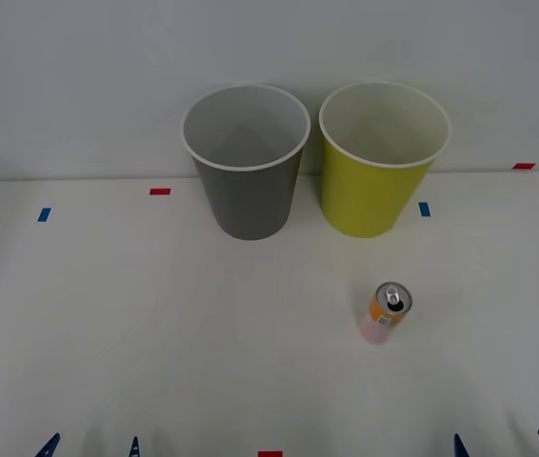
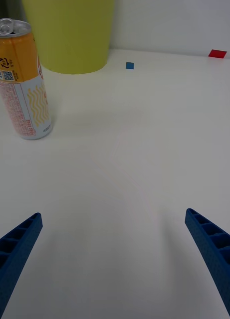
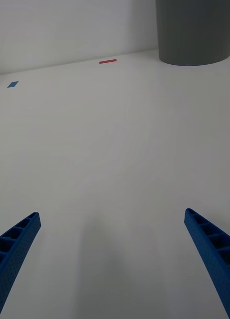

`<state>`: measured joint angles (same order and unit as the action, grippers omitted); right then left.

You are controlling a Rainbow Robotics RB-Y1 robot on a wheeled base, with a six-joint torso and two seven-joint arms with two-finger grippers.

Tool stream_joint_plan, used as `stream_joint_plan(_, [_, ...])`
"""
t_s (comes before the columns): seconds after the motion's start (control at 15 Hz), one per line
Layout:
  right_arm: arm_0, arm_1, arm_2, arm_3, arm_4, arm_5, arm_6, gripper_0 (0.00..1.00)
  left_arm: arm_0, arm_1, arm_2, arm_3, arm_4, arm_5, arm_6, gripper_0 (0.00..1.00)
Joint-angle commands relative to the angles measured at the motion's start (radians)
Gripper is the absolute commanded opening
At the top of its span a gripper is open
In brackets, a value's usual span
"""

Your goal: Put cans in the gray bin and PET bottles in the light green bin.

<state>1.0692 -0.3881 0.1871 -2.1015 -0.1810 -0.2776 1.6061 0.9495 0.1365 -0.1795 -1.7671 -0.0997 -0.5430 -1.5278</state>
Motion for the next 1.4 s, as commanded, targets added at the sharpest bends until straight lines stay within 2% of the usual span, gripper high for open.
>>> stream_joint_plan(0.07, [0.000,0.000,0.000,0.000,0.000,0.000,0.000,1.00,0.000,0.000,0.000,0.000,0.000,0.000,0.000,1.00])
stream_joint_plan(1.4, [0.000,0.000,0.000,0.000,0.000,0.000,0.000,1.00,0.000,0.000,0.000,0.000,0.000,0.000,0.000,1.00])
